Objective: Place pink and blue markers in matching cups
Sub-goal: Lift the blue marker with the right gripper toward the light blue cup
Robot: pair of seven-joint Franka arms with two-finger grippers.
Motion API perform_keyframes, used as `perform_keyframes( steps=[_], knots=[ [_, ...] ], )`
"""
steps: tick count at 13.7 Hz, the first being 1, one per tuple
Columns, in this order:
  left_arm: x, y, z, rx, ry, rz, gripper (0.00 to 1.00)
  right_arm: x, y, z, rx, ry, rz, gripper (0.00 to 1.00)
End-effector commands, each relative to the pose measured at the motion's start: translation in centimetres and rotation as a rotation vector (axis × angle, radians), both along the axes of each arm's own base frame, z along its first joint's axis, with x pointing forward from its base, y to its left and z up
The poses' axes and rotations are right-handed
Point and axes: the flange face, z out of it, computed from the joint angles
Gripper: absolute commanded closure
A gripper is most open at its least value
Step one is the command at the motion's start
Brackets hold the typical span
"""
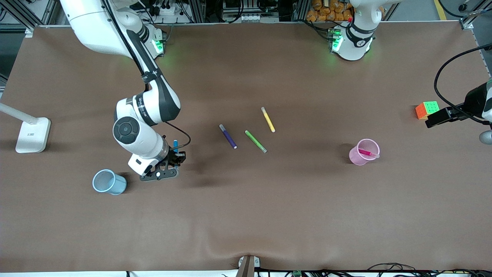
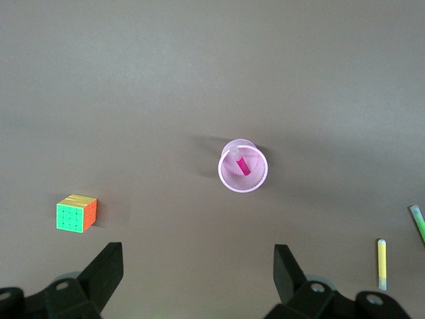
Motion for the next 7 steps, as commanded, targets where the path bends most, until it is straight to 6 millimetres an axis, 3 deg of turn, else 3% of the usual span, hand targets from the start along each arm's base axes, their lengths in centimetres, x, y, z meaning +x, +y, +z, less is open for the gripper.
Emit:
perform_keyframes(
  steps=[1,7],
  knots=[
    [-1.9,0.0,1.6,-0.012,0.0,-0.053,0.0,0.5,-2.6,1.3,0.012,-0.004,0.052,1.0],
    [-5.9,-1.8,2.9,0.01,-0.003,-0.086,0.0,1.6,-6.3,2.2,0.019,-0.021,0.143,1.0]
  ],
)
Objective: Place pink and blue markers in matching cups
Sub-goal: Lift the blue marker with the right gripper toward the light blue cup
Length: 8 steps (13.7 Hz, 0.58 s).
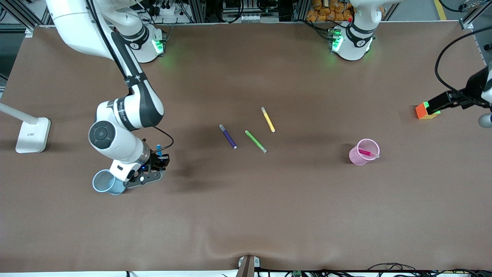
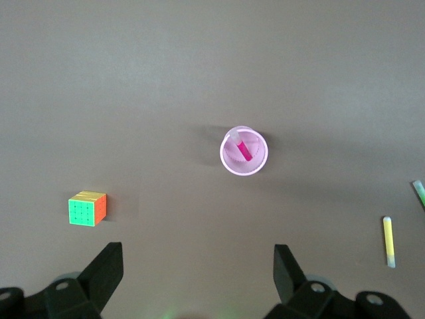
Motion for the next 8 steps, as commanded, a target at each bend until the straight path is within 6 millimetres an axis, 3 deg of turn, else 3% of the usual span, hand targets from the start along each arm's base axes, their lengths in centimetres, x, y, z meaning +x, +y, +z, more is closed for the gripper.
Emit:
perform_keyframes(
  steps=[1,6,8],
  knots=[
    [-3.3,-0.5,0.5,-0.008,0.002,-0.021,0.0,0.1,-1.2,1.6,0.021,-0.007,0.042,1.0],
    [-3.7,0.4,0.6,-0.017,0.01,-0.046,0.0,1.1,-5.1,2.9,0.036,-0.022,0.129,1.0],
    [-3.9,0.1,0.4,-0.017,0.025,-0.053,0.0,1.5,-6.7,4.5,0.129,-0.021,0.146,1.0]
  ],
)
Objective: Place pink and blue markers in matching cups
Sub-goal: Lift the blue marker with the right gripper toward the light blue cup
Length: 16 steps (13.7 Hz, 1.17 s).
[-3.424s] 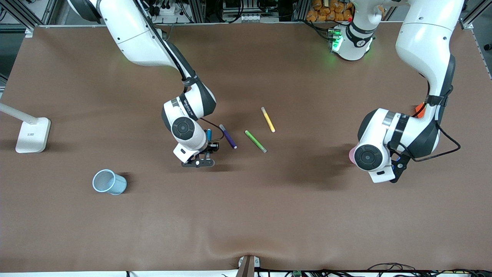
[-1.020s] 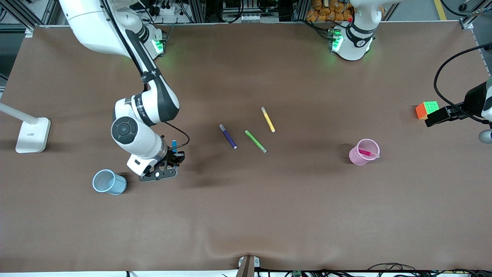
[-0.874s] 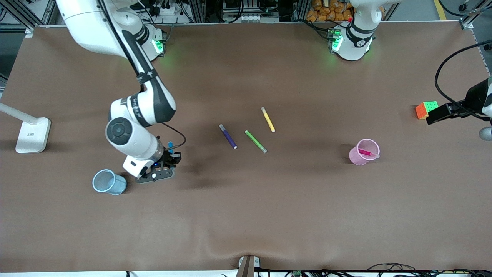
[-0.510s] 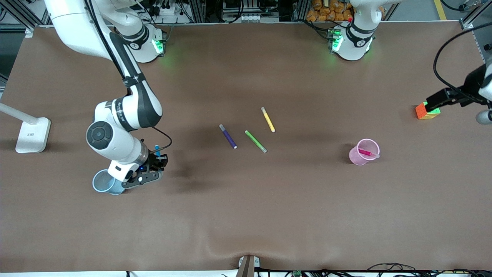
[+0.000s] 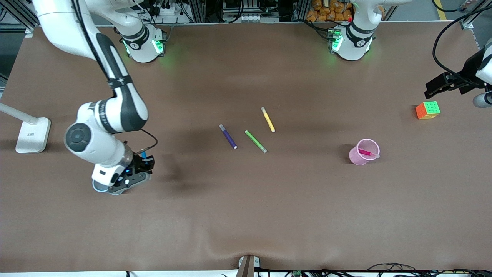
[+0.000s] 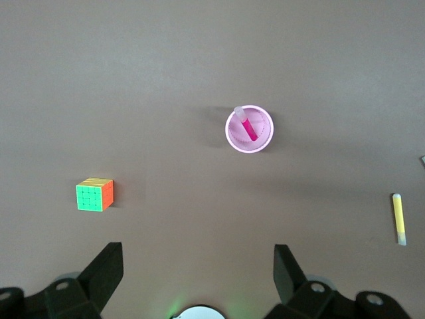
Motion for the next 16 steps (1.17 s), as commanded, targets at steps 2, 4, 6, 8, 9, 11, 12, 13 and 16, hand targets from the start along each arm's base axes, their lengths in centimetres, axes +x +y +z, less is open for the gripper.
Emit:
perform_keyframes(
  steps=[2,4,6,8,9,11,12,13,16],
  knots=[
    [-1.0,-0.4,0.0,-0.021,0.025,-0.027,0.0,1.0,-3.7,4.4,0.184,0.0,0.052,1.0],
    [-1.1,-0.3,0.1,-0.022,0.028,-0.046,0.0,1.4,-5.6,5.6,0.261,-0.031,0.074,1.0],
    [-1.1,-0.2,0.1,-0.022,0.03,-0.049,0.0,1.6,-8.0,6.8,0.305,-0.087,0.119,1.0],
    [-1.4,0.0,0.5,-0.023,0.028,-0.046,0.0,2.2,-10.6,7.9,0.329,-0.165,0.193,1.0],
    [-1.4,0.0,0.5,-0.023,0.03,-0.046,0.0,2.5,-12.3,8.4,0.334,-0.208,0.24,1.0],
    [-1.4,0.1,0.4,-0.023,0.03,-0.044,0.0,2.6,-14.4,8.5,0.349,-0.294,0.367,1.0],
    [-1.4,0.1,0.4,-0.023,0.033,-0.044,0.0,2.7,-15.5,8.6,0.374,-0.345,0.408,1.0],
    [-1.4,0.1,0.4,-0.023,0.03,-0.044,0.0,2.7,-16.8,8.6,0.39,-0.394,0.444,1.0],
    [-1.4,0.1,0.5,-0.023,0.028,-0.044,0.0,2.6,-19.8,8.3,0.414,-0.515,0.544,1.0]
  ],
)
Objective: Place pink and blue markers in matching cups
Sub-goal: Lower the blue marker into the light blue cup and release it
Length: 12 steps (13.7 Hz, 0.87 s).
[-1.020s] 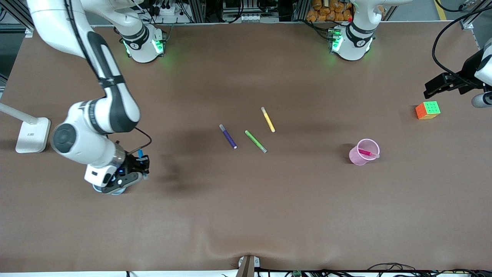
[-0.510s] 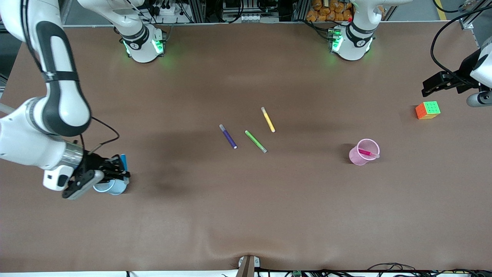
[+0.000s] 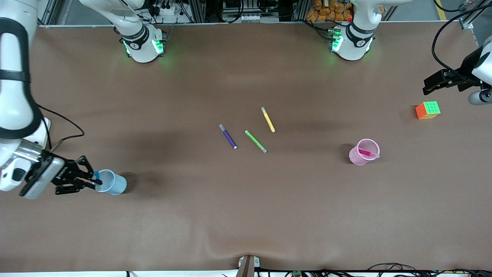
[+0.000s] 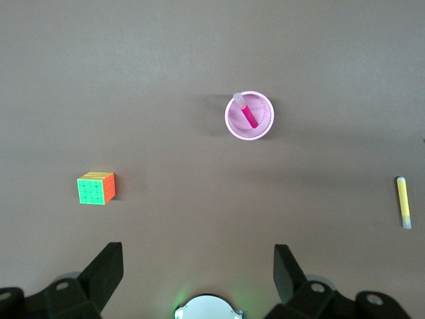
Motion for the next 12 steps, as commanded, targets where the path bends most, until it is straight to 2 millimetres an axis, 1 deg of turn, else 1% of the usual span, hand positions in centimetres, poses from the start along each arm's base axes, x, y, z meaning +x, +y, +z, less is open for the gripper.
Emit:
perform_keyframes(
  steps=[1,3,5,8,9,10,12],
  knots=[
    [-0.8,0.1,0.6,-0.021,0.0,-0.018,0.0,-0.2,-2.2,0.1,0.045,-0.116,0.072,1.0],
    [-0.8,0.1,0.6,-0.021,-0.002,-0.016,0.0,-0.3,-3.3,-0.4,0.061,-0.21,0.131,1.0],
    [-0.9,0.1,0.8,-0.021,-0.005,-0.015,0.0,-0.1,-3.8,-1.4,0.082,-0.292,0.178,1.0],
    [-1.0,0.2,1.0,-0.021,-0.008,-0.015,0.0,-0.7,-3.4,-4.3,0.205,-0.282,0.266,1.0],
    [-1.0,0.3,1.0,-0.021,-0.008,-0.012,0.0,-0.9,-3.7,-4.8,0.208,-0.28,0.275,1.0],
    [-1.0,0.4,0.9,-0.022,-0.006,-0.01,0.0,-0.9,-4.0,-4.9,0.204,-0.289,0.28,1.0],
    [-1.1,0.6,1.1,-0.021,-0.008,-0.005,0.0,-1.0,-4.1,-5.7,0.206,-0.28,0.283,1.0]
  ],
)
